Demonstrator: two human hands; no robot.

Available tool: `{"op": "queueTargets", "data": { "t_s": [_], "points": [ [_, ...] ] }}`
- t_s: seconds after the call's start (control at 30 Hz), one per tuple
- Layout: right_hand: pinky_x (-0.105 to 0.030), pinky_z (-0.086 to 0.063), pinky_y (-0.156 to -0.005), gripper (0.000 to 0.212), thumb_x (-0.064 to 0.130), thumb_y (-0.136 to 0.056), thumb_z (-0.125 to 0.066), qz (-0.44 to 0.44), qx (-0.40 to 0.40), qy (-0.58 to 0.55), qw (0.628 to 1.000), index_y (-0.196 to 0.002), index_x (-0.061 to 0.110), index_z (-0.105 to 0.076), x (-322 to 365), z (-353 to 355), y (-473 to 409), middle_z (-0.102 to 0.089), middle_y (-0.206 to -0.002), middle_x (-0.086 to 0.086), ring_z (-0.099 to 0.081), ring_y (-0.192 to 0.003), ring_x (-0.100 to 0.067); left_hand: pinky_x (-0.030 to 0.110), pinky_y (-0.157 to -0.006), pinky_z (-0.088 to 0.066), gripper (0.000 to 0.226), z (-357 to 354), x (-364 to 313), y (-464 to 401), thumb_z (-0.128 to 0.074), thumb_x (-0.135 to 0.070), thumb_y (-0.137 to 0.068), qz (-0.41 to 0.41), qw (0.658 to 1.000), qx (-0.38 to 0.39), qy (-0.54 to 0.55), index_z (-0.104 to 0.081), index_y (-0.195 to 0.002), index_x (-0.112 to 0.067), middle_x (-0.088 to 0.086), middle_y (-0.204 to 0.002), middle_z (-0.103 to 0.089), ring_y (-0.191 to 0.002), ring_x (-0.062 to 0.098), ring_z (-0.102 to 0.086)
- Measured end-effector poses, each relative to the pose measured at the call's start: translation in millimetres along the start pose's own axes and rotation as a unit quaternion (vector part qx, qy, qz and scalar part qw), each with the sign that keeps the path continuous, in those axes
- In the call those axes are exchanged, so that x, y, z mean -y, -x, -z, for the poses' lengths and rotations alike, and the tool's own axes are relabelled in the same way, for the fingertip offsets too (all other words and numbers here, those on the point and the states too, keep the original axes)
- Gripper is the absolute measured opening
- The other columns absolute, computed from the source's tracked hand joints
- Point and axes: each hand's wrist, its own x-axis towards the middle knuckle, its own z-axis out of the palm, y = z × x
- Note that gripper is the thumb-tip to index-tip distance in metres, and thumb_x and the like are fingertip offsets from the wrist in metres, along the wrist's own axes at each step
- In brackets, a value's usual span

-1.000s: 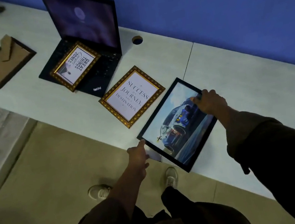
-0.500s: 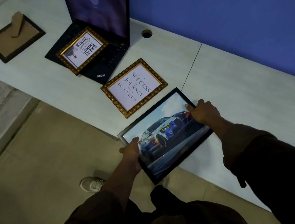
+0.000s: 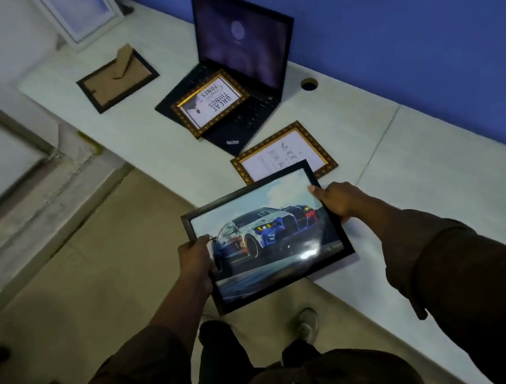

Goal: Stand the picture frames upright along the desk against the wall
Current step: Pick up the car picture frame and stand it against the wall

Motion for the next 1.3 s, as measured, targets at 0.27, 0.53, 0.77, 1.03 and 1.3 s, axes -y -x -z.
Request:
{"op": "queueTargets", "data": {
  "t_s": [0.27,0.53,0.77,1.03,1.3],
  "points": [
    [-0.041,-0.052,-0.087,0.075,0.071,-0.097,-0.023,0.086,-0.054,0.005,0.995,-0.079,0.01,-0.064,139,13,-6,-0.067,-0.083,-0.014,-0.066,-0.087,-0.032,0.018,-0.04,-0.047,0.039,84,-78,-37,-0.05,-0.005,-0.1,-0.109,0.99,-0.028,0.086,-0.053,-0.138,-0.013,0.005,-0.097,-0.065,-0.071,0.015,-0.06],
    [-0.045,-0.049,-0.1,0.081,0.072,-0.095,-0.026,0.139,-0.11,-0.018,0.984,-0.124,0.009,-0.067,285,9,-35,-0.066,-0.126,-0.024,-0.063,-0.112,-0.038,0.019,-0.043,-0.052,0.037,169,-187,-102,-0.047,-0.005,-0.101,-0.184,0.976,0.007,0.119,-0.056,-0.136,-0.015,0.011,-0.111,-0.07,-0.078,0.018,-0.067],
    [-0.042,-0.054,-0.092,0.073,0.072,-0.096,-0.028,0.125,-0.145,-0.05,0.98,-0.091,0.014,-0.072,396,19,-72,-0.072,-0.109,-0.025,-0.068,-0.098,-0.038,0.025,-0.058,-0.057,0.029,229,-297,-170,-0.053,-0.014,-0.101,-0.226,0.968,0.055,0.098,-0.062,-0.128,-0.009,0.013,-0.116,-0.073,-0.093,0.023,-0.072],
    [-0.042,-0.055,-0.09,0.076,0.069,-0.097,-0.029,0.119,-0.202,-0.062,0.97,-0.093,0.008,-0.074,494,75,-97,-0.075,-0.098,-0.024,-0.071,-0.097,-0.038,0.025,-0.059,-0.058,0.029,238,-422,-218,-0.055,-0.018,-0.099,-0.288,0.949,0.106,0.068,-0.063,-0.127,-0.014,0.007,-0.114,-0.075,-0.091,0.017,-0.074],
    [-0.044,-0.06,-0.081,0.068,0.07,-0.094,-0.039,0.114,-0.259,-0.104,0.953,-0.075,0.011,-0.066,553,142,-153,-0.073,-0.073,-0.011,-0.073,-0.069,-0.03,0.026,-0.07,-0.058,0.043,203,-537,-275,-0.055,-0.009,-0.098,-0.335,0.929,0.152,0.042,-0.054,-0.138,-0.025,0.001,-0.122,-0.07,-0.101,0.018,-0.069]
  ]
}}
